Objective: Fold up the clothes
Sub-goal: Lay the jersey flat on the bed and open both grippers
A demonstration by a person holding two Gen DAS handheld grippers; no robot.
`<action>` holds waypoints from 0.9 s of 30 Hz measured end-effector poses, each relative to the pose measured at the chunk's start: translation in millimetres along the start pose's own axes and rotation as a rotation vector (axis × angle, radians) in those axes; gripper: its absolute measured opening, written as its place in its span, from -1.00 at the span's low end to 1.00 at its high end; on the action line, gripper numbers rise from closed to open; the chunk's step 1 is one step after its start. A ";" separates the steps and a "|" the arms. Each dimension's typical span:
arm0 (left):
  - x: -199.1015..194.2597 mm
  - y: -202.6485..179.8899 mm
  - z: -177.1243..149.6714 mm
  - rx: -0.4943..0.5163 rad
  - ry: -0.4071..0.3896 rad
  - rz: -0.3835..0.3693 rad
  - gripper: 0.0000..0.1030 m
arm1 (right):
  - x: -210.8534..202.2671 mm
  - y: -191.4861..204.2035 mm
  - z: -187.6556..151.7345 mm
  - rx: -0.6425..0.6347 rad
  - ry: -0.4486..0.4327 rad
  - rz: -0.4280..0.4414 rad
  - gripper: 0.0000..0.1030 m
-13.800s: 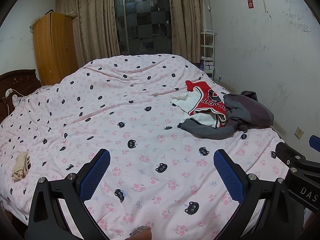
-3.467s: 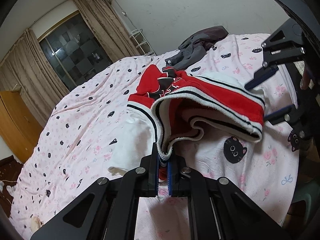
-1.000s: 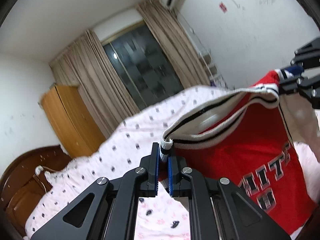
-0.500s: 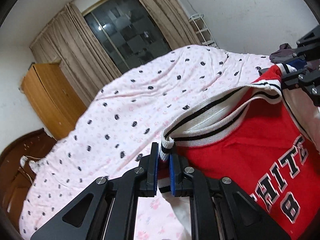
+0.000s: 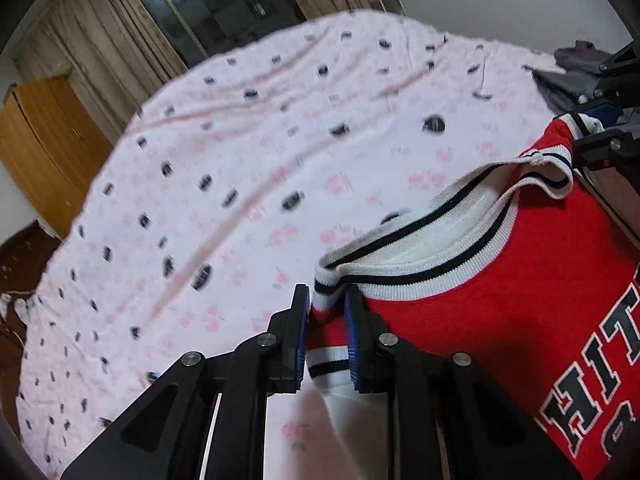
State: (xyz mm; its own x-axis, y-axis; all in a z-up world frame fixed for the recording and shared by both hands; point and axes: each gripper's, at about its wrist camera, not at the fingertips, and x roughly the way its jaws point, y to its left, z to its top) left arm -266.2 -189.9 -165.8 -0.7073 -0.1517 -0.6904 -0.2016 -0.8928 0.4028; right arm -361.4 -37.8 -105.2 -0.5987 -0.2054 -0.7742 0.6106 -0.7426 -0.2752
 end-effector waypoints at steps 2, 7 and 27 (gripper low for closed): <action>10.8 2.2 -0.5 -0.009 0.020 -0.005 -0.59 | 16.7 -2.0 -0.5 -0.001 0.034 0.009 -0.65; 25.1 14.9 -3.2 -0.059 0.042 0.010 -0.49 | 46.5 -17.0 -1.8 0.041 0.092 -0.001 -0.49; -76.4 99.1 -81.8 -0.351 -0.061 0.096 -0.18 | -45.6 -50.2 -46.0 0.150 -0.052 -0.077 -0.35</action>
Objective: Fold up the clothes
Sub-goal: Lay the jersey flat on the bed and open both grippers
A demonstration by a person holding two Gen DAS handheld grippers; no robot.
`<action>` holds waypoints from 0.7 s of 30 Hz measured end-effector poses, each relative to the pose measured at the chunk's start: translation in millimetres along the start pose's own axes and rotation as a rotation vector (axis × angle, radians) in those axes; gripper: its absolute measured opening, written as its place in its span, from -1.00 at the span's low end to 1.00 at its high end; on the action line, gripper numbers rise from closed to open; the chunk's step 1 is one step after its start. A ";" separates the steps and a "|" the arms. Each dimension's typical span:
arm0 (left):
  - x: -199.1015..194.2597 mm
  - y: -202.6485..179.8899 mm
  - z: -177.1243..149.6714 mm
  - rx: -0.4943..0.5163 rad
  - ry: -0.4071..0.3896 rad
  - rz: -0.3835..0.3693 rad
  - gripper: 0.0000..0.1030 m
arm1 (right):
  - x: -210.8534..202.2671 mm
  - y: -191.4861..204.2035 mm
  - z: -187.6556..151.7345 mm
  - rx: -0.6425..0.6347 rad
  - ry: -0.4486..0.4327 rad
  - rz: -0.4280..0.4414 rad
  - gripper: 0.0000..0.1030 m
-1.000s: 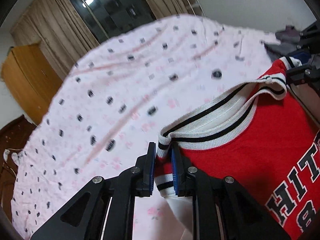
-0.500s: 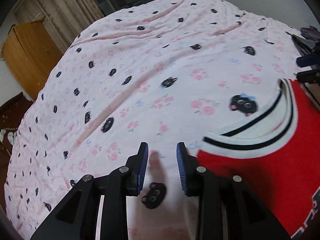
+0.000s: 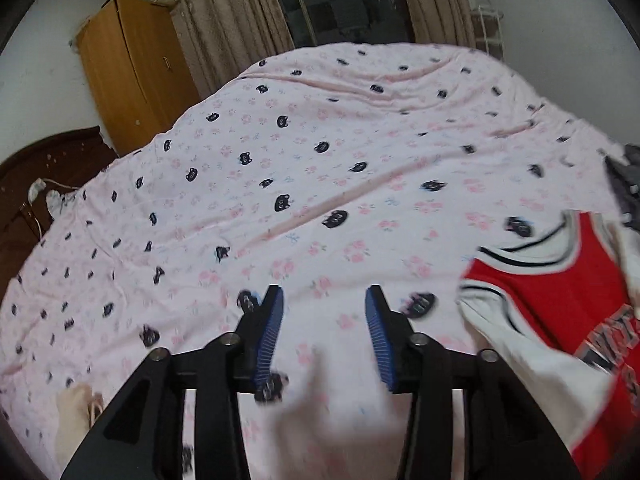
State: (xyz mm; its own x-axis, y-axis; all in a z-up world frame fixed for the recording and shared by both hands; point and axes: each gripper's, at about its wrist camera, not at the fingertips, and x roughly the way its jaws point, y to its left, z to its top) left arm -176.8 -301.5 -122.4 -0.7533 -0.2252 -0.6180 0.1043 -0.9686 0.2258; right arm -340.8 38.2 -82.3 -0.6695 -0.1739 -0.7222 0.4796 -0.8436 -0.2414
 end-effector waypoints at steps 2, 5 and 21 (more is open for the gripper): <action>-19.1 -6.3 -7.2 -0.005 -0.019 -0.050 -0.18 | -16.9 12.6 -12.8 -0.014 -0.004 0.026 -0.35; -39.3 -21.6 -15.3 0.018 -0.038 -0.125 -0.12 | -33.4 33.5 -29.8 -0.025 0.015 0.049 -0.35; -73.8 -49.5 -32.6 0.222 -0.101 -0.274 0.67 | -84.1 101.5 -52.7 0.025 -0.014 0.134 -0.34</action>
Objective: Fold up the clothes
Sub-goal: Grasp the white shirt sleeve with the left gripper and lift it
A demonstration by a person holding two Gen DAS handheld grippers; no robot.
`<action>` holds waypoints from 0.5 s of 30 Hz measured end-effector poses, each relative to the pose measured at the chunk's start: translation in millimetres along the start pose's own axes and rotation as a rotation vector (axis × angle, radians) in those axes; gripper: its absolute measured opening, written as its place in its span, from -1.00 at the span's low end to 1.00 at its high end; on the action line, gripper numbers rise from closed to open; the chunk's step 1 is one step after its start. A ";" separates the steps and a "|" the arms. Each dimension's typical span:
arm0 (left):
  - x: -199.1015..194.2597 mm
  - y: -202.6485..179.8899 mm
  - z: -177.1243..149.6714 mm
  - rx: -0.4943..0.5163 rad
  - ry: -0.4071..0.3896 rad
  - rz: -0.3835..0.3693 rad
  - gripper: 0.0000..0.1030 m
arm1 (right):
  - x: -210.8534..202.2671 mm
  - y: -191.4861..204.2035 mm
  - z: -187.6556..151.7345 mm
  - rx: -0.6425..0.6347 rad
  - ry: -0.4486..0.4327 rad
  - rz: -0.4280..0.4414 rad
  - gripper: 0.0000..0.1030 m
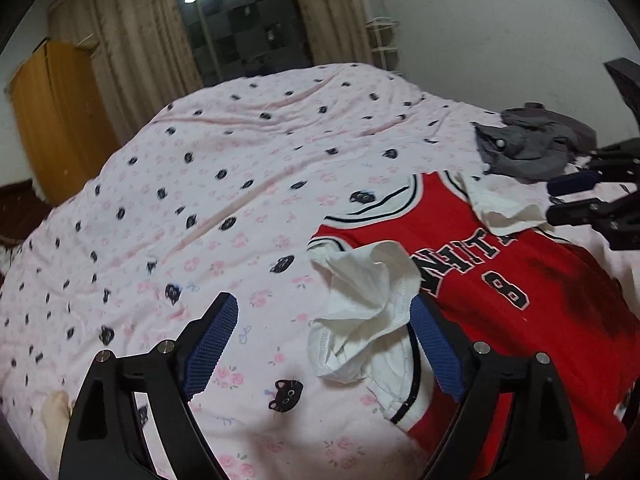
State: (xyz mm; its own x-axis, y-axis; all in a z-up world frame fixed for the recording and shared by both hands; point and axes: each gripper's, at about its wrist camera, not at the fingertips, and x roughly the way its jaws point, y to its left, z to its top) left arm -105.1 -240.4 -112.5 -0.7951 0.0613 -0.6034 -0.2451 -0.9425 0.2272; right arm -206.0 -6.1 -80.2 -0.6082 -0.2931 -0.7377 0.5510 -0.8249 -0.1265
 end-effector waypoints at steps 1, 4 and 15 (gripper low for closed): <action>-0.4 -1.3 0.5 0.014 -0.017 -0.010 0.67 | 0.0 0.6 -0.2 -0.001 0.001 -0.001 -0.34; 6.1 -6.9 0.2 0.075 -0.051 -0.048 0.67 | -0.1 2.5 -0.7 -0.002 0.006 -0.003 -0.34; 47.2 -1.4 -11.3 0.131 0.014 -0.271 -0.18 | 3.8 2.5 -9.6 0.005 0.028 -0.003 -0.34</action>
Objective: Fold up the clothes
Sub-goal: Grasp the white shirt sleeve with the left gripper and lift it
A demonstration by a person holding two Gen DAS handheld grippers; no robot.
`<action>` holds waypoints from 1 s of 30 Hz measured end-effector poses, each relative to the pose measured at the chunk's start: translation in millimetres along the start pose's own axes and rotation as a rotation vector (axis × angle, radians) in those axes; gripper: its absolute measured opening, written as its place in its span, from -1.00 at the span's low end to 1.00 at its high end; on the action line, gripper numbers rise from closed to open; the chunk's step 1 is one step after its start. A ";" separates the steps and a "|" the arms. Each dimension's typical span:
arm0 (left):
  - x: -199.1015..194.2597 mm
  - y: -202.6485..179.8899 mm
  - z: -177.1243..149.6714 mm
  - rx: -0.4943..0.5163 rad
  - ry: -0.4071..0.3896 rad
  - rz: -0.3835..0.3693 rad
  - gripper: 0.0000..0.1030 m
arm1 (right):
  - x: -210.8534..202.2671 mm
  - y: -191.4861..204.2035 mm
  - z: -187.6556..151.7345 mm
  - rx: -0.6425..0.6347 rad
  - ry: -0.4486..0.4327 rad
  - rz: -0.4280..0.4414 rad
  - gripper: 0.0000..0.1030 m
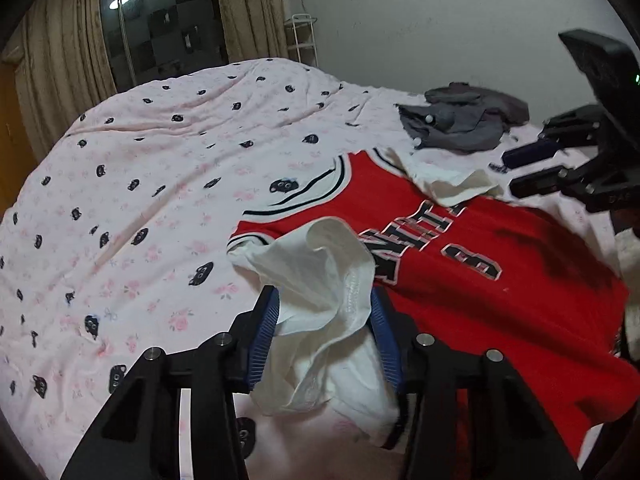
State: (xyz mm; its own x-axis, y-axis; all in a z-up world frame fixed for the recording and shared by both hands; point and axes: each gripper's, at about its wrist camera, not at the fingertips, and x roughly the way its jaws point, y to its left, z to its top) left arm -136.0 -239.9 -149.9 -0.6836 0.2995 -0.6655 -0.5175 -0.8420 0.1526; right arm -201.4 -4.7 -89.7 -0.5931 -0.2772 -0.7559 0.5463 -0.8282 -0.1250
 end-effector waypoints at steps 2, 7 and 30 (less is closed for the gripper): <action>-0.2 -4.0 -0.4 0.027 0.005 0.009 -0.17 | 0.2 -1.9 -0.3 0.003 0.003 0.001 -0.34; 1.1 -15.2 -3.1 0.105 0.028 0.011 -0.17 | 1.2 -3.0 -1.5 0.000 0.011 0.004 -0.34; -10.9 80.5 -26.6 -0.463 0.100 0.058 -0.93 | 12.0 5.9 -3.3 -0.024 0.038 0.029 -0.34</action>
State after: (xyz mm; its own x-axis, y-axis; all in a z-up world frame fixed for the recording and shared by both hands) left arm -156.5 -322.8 -149.8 -0.6397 0.2208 -0.7362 -0.1810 -0.9742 -0.1350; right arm -203.3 -11.2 -101.6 -0.5545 -0.2815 -0.7832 0.5770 -0.8082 -0.1181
